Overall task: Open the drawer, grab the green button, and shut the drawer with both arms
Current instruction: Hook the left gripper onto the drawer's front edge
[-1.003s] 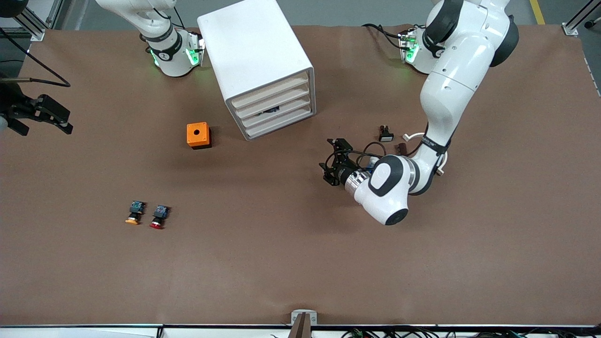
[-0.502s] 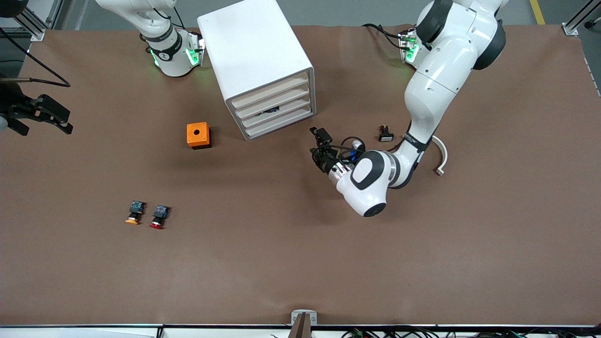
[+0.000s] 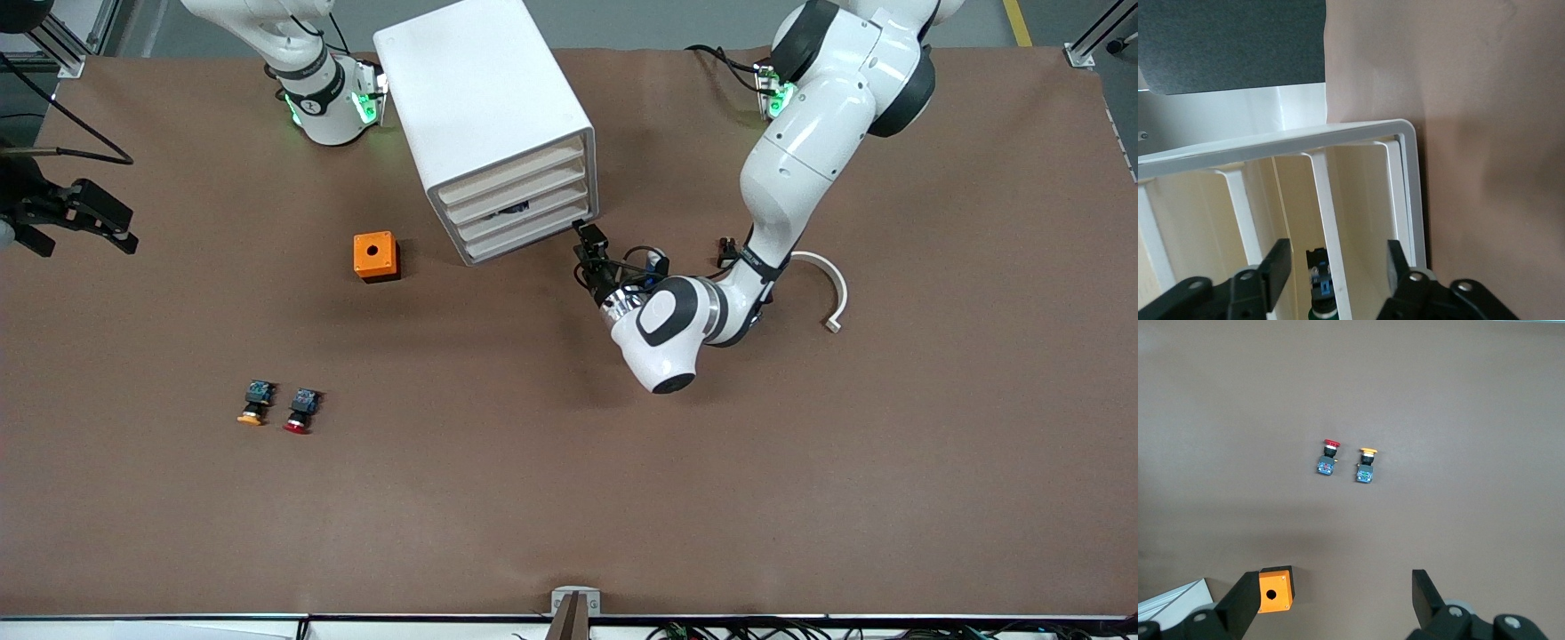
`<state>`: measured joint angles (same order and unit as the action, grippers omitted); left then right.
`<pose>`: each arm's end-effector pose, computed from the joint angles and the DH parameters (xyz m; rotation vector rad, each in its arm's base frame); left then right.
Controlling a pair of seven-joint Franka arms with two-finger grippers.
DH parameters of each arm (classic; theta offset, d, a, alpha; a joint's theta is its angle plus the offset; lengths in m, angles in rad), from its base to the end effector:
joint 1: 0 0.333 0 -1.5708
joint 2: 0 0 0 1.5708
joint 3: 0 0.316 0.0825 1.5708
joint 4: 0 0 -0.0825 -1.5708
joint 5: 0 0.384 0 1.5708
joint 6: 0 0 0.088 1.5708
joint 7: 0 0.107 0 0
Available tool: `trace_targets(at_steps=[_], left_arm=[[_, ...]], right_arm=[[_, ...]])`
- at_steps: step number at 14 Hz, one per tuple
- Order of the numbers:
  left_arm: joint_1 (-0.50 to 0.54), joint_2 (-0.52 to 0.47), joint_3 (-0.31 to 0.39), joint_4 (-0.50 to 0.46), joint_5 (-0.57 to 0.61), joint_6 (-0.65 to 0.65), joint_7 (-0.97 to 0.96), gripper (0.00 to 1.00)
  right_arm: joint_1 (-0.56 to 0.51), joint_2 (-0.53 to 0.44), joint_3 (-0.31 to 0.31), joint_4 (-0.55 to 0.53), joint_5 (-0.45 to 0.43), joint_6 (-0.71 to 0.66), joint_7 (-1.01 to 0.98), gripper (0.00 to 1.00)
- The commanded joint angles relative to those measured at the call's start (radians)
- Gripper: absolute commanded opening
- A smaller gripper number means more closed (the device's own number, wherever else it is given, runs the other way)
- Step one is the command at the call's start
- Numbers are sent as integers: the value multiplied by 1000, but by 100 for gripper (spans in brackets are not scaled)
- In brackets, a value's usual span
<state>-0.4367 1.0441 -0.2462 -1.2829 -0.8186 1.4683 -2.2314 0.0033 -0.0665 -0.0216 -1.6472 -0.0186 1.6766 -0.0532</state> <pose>0.4859 -0.4577 0.1385 -1.2444 -1.7075 1.3909 0.5438 -0.0122 0.6344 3.1170 0.0560 0.1485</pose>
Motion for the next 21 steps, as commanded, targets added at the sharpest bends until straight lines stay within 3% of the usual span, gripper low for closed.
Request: trace_targets(at_steps=[1,6,14,18,21], left_arm=[[-39,11,4,13,-24,-29,-19,60],[-80,13,4,4,-24,-46,-23,60],[-129,22,4,-19,-21,-66,-13,27],[-122,22,4,-16,-24,-66,6,17],[-117,22,10,-16,-22,-66,12,17]], right_arm=[[-14,-1,9,10,-3,-12,-8,100],[-14,-1,9,10,-3,-12,-8,100],[-14,-1,9,10,-3,-12,-8,100],[-14,-1,9,10,-3,-12,-8,100],[-14,-1,9,10,-3,-11,-8,100]])
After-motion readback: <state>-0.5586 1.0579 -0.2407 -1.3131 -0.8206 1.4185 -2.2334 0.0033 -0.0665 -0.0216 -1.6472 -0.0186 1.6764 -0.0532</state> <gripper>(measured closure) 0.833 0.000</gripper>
